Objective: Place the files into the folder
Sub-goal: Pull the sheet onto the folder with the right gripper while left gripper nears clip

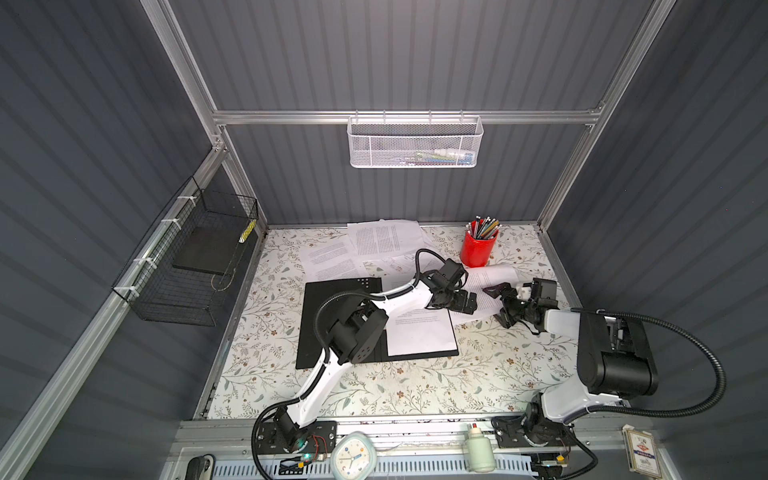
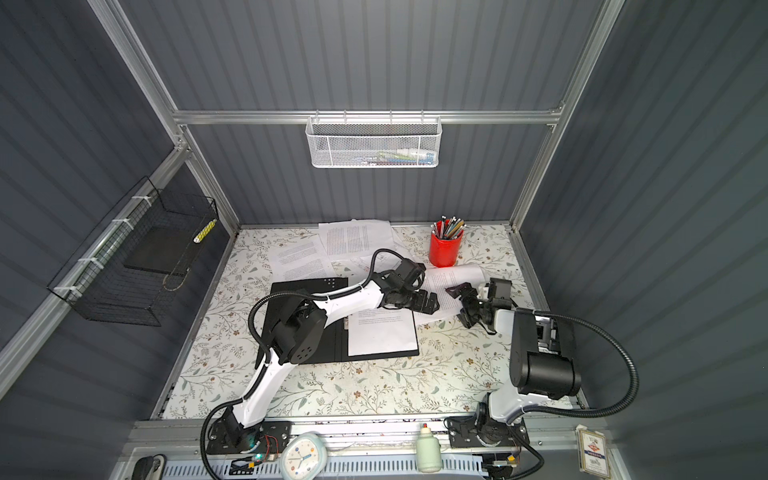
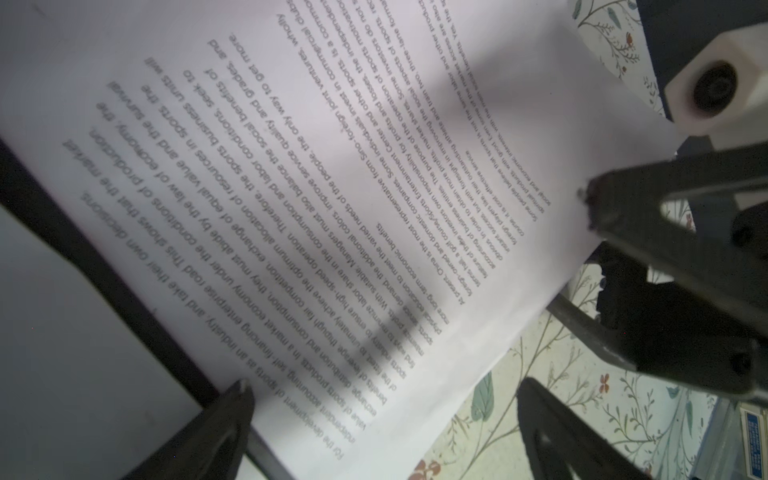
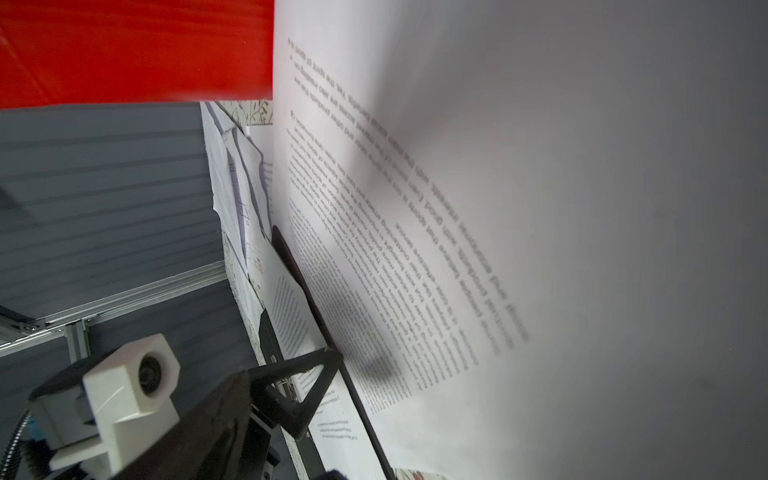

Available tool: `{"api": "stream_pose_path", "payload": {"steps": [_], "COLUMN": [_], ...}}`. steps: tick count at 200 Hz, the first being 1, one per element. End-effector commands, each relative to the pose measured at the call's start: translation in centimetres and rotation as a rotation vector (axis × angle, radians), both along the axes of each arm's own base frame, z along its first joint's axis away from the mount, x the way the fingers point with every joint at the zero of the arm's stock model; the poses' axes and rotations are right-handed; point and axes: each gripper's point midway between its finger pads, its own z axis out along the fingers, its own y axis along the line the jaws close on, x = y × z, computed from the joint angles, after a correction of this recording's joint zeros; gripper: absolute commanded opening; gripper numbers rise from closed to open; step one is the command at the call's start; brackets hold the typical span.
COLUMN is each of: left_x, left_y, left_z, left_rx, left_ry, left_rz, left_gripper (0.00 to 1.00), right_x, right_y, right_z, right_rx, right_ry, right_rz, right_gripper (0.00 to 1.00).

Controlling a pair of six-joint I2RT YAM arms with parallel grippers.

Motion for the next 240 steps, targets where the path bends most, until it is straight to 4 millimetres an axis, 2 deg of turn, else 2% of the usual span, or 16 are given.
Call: {"api": "stream_pose_path", "payload": {"steps": [1, 47, 57, 66, 96, 116, 125, 147, 180, 190, 218, 240], "left_x": [-3.2, -3.4, -3.5, -3.5, -3.6, -3.5, -3.5, -2.9, -2.7, -2.6, -2.1, -2.0], "left_y": [3.4, 3.4, 3.4, 3.5, 3.5, 3.1, 2.9, 1.6, 0.0, -0.1, 1.0, 3.3], "left_z": [-4.9, -4.5, -4.4, -4.4, -4.3, -3.5, -2.8, 0.4, 7.3, 9.8, 16.2, 20.8], "left_rx": [0.162, 0.149, 0.147, 0.146, 0.140, 0.118, 0.101, 0.033, -0.110, -0.161, -0.272, -0.331], "left_ry": [0.153, 0.170, 0.171, 0.172, 0.176, 0.172, 0.171, 0.133, 0.093, 0.071, -0.001, -0.075], "left_rz": [-0.002, 0.006, 0.006, 0.008, 0.011, 0.005, -0.003, -0.033, -0.090, -0.101, -0.101, -0.083], "left_gripper": [1.00, 1.00, 1.00, 1.00, 1.00, 1.00, 1.00, 1.00, 1.00, 1.00, 1.00, 1.00], "right_x": [-0.9, -0.9, -1.0, -0.8, -1.2, -1.8, -2.1, -2.6, -3.9, -4.3, -6.1, -7.6], "right_y": [0.1, 0.6, 0.9, 0.4, 0.6, 0.9, 0.7, 0.4, 0.0, -0.4, -1.1, -1.0], "right_z": [-0.6, -0.1, 0.0, -0.2, -0.5, -0.1, 0.2, 1.4, 4.3, 6.4, 11.0, 14.5], "right_rx": [0.007, -0.051, -0.042, -0.064, -0.068, -0.081, -0.097, -0.142, -0.216, -0.257, -0.396, -0.480], "right_ry": [0.009, -0.047, -0.050, -0.054, -0.040, -0.043, -0.049, -0.066, -0.102, -0.135, -0.186, -0.223], "right_rz": [-0.100, -0.201, -0.202, -0.238, -0.259, -0.268, -0.273, -0.264, -0.231, -0.220, -0.141, -0.051], "right_gripper": [0.81, 0.59, 0.51, 0.45, 0.33, 0.22, 0.14, 0.00, 0.00, 0.00, 0.00, 0.00]}}
